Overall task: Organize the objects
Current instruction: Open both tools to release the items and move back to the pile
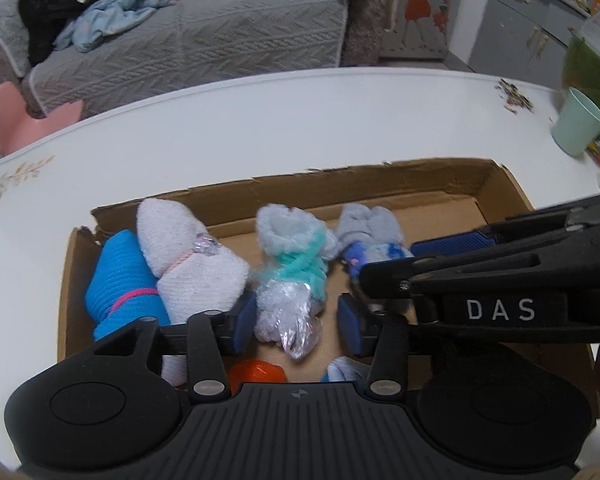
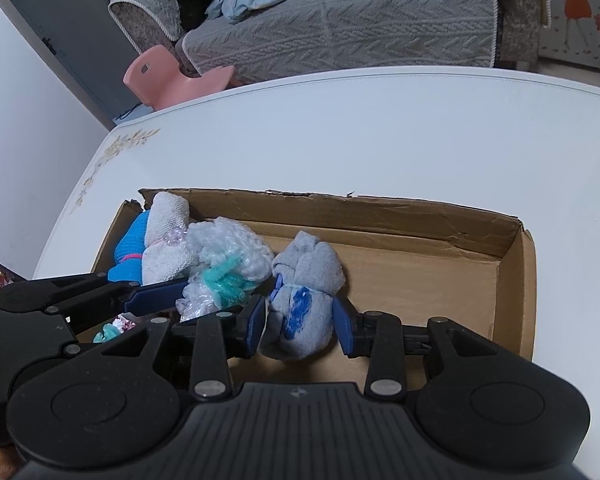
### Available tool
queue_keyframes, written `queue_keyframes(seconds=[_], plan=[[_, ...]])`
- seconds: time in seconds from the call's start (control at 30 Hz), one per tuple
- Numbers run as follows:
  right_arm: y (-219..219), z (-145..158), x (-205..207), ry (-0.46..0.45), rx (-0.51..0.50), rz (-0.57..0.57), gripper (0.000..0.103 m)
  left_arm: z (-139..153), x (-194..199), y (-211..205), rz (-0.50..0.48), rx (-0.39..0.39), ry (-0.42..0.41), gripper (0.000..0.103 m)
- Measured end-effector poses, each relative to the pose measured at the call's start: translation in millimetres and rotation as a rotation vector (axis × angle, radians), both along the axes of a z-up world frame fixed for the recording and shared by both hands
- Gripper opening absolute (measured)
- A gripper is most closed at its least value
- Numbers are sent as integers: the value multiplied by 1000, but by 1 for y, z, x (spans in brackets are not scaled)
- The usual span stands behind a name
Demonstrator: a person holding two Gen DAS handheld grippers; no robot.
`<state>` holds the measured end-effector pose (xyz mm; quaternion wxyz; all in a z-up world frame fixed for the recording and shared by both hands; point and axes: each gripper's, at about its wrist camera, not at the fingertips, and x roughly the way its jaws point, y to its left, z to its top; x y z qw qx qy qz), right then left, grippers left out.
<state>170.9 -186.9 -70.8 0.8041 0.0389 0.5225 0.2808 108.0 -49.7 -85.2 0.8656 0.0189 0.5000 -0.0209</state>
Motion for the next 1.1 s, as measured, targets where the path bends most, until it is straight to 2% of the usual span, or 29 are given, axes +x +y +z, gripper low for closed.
queue_keyframes(seconds=[0.07, 0.13, 0.2, 0.33, 0.9, 1.1], plan=[[0, 3, 0, 11, 11, 23, 39, 1, 1, -1, -25, 13, 10, 59], [0, 8, 0, 2, 6, 51, 41, 1, 1, -1, -53, -8, 26, 70], [-2, 12, 1, 1, 14, 67, 45, 2, 1, -3, -83, -5, 34, 72], [-4, 13, 1, 4, 12, 76, 46, 5, -2, -10, -131, 16, 29, 80], [-2, 15, -3, -12, -13, 99, 51, 19, -7, -12, -152, 13, 26, 84], [-5, 27, -10, -46, -24, 102, 53, 43, -27, -4, -141, -7, -1, 86]])
